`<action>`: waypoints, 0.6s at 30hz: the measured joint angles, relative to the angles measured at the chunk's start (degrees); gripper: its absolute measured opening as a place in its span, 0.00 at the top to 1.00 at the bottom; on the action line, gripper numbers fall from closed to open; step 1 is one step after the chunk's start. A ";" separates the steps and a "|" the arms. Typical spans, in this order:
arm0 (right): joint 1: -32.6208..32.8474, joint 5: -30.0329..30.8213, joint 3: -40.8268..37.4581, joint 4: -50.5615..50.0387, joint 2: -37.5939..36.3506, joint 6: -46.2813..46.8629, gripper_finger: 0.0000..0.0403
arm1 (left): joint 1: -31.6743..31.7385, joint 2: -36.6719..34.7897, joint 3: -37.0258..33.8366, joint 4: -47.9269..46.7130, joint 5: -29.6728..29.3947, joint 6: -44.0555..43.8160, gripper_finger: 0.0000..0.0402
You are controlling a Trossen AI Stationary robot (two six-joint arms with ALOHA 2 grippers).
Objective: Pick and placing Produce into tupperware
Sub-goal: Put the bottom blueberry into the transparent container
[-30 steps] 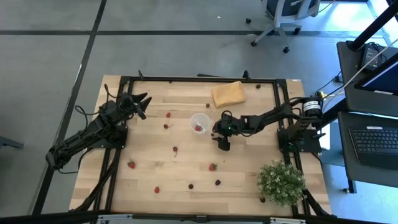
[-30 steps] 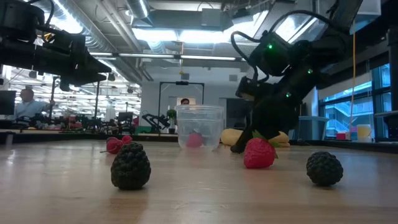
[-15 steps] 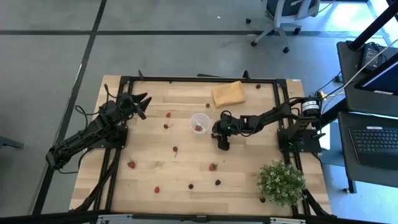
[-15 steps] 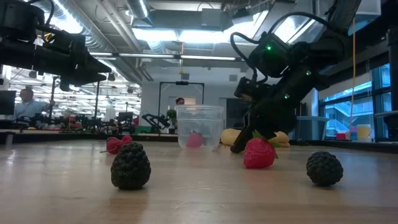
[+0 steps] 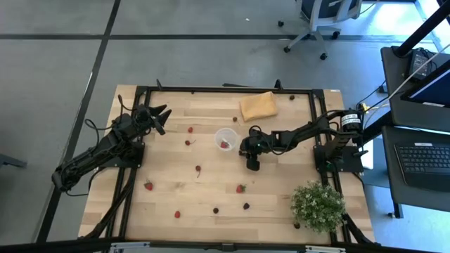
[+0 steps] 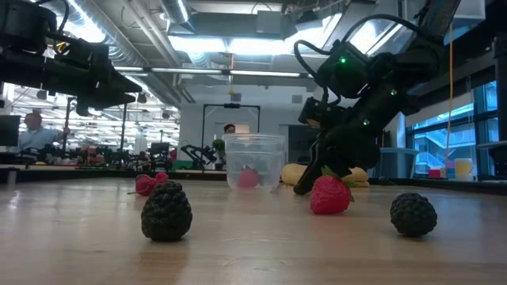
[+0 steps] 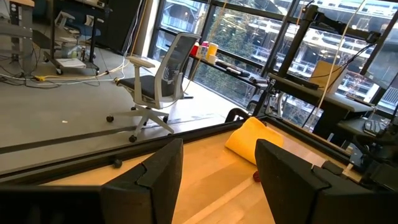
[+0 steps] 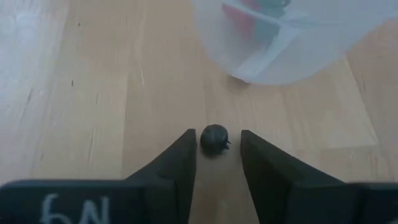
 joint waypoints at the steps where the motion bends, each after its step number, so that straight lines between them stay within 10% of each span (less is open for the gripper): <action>1: 0.00 0.02 0.00 0.00 0.00 0.13 0.70 | -0.01 0.00 0.00 0.00 0.00 0.00 0.52; 18: 0.00 0.20 1.79 -1.65 0.13 0.11 0.90 | 0.01 0.00 0.00 0.00 0.00 -0.04 0.52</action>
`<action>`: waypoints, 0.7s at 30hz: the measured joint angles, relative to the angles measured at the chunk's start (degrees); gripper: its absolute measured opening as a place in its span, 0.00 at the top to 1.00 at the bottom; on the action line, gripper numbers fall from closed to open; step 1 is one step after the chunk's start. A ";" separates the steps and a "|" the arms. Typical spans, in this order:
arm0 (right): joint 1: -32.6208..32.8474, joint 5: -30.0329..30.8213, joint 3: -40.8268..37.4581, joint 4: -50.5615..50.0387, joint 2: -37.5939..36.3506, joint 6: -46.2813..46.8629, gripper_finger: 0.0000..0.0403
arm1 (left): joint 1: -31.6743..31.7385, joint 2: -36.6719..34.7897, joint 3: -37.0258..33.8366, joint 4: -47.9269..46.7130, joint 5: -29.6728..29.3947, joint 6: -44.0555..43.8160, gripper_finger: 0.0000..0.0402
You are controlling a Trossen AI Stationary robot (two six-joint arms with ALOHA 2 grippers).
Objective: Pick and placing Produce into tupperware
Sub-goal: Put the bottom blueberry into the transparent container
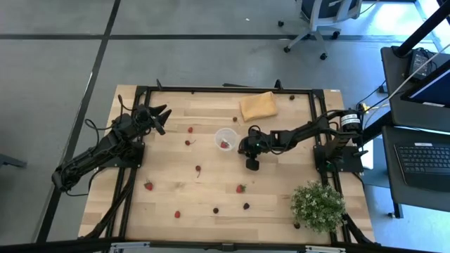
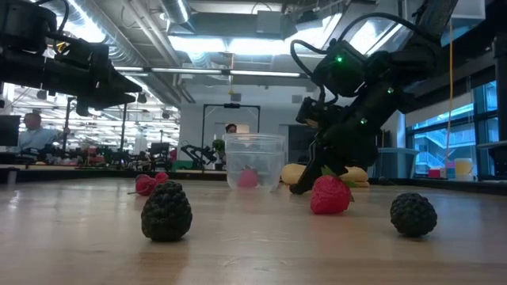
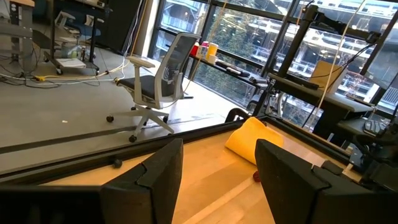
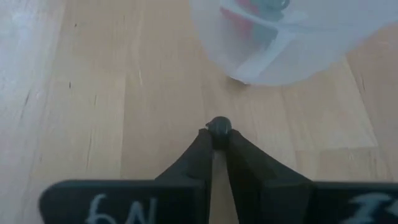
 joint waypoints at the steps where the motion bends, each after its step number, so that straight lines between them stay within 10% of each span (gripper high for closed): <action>1: 0.00 -0.01 0.35 -0.44 0.02 -0.02 0.91 | -0.02 0.00 0.00 0.02 0.00 0.02 0.52; 21: -0.02 0.03 1.21 -1.48 0.07 -0.22 0.81 | 0.00 0.00 0.00 0.02 0.00 0.02 0.52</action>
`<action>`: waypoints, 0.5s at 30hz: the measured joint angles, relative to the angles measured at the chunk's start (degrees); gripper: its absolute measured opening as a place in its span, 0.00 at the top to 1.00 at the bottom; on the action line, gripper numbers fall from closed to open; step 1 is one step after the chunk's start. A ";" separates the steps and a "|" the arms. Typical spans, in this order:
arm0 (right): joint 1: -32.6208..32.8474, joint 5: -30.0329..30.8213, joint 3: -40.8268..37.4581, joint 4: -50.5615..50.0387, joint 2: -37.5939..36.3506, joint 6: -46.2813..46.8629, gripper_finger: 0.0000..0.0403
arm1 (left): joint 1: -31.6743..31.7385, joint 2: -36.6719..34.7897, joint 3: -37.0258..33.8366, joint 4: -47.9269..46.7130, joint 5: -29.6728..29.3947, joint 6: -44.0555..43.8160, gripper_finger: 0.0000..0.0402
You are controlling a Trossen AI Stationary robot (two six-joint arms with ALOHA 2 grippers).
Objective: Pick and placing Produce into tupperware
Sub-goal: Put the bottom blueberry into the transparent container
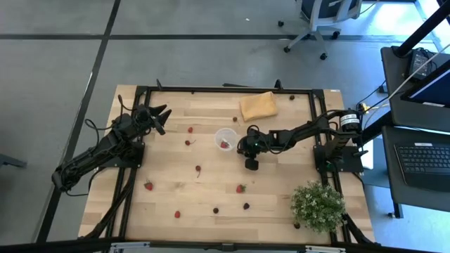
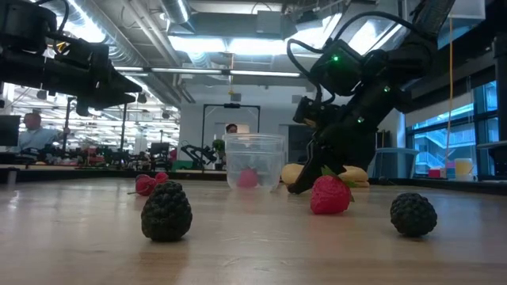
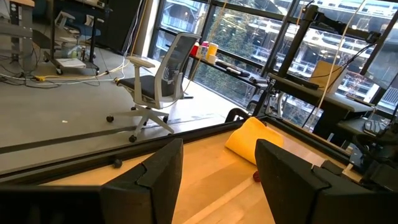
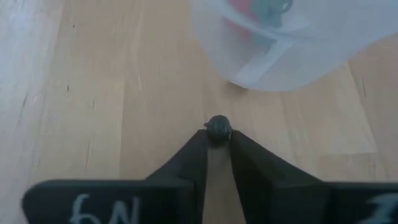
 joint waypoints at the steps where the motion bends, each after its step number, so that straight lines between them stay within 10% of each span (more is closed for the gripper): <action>1: 0.00 0.02 0.00 0.01 0.00 0.01 0.81 | -0.01 0.00 0.00 -0.02 0.00 0.00 0.52; 15: 0.00 0.00 0.04 0.31 -0.09 0.18 0.66 | 0.00 0.00 0.00 -0.02 0.00 0.00 0.52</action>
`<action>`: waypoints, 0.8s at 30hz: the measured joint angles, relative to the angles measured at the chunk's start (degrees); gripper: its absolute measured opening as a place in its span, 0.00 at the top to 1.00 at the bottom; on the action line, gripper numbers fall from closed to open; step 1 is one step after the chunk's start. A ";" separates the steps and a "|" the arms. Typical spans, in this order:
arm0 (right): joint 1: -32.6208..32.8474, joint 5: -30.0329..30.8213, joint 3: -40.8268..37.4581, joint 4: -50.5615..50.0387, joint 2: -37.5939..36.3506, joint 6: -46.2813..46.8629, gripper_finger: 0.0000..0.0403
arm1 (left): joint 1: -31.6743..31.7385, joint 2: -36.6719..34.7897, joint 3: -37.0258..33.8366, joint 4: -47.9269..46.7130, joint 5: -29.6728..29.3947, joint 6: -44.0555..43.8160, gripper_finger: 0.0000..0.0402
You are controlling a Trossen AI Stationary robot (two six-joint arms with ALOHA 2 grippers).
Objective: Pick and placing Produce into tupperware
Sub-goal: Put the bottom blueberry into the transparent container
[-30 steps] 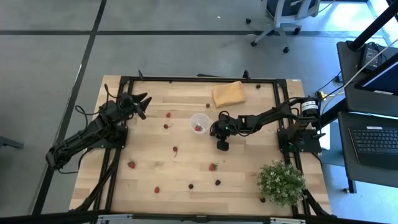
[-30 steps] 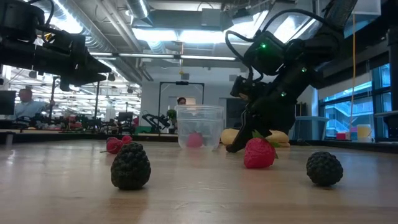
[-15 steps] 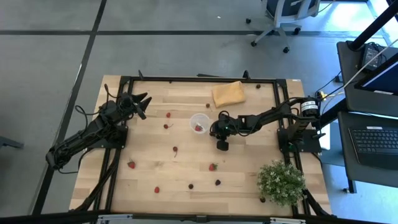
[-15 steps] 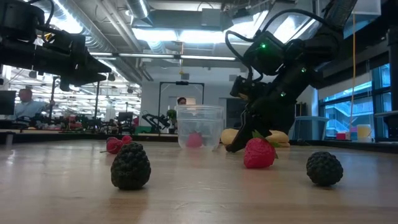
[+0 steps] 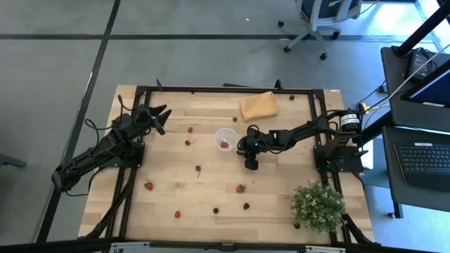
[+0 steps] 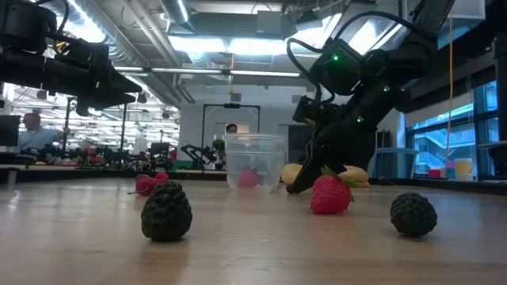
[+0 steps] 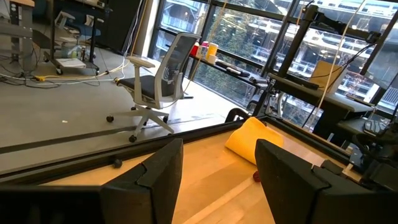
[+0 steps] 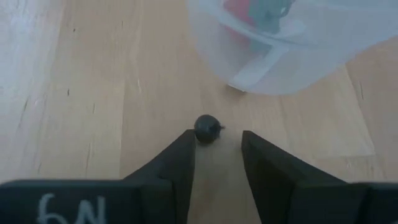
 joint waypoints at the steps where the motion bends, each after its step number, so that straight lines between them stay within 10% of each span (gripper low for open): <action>1: 0.00 0.00 0.00 0.04 0.00 -0.03 0.65 | -0.01 0.00 0.00 0.00 0.00 0.00 0.52; 24: 0.00 -0.55 0.09 2.25 -0.07 -0.07 0.65 | 0.01 0.00 0.00 0.00 0.02 0.00 0.52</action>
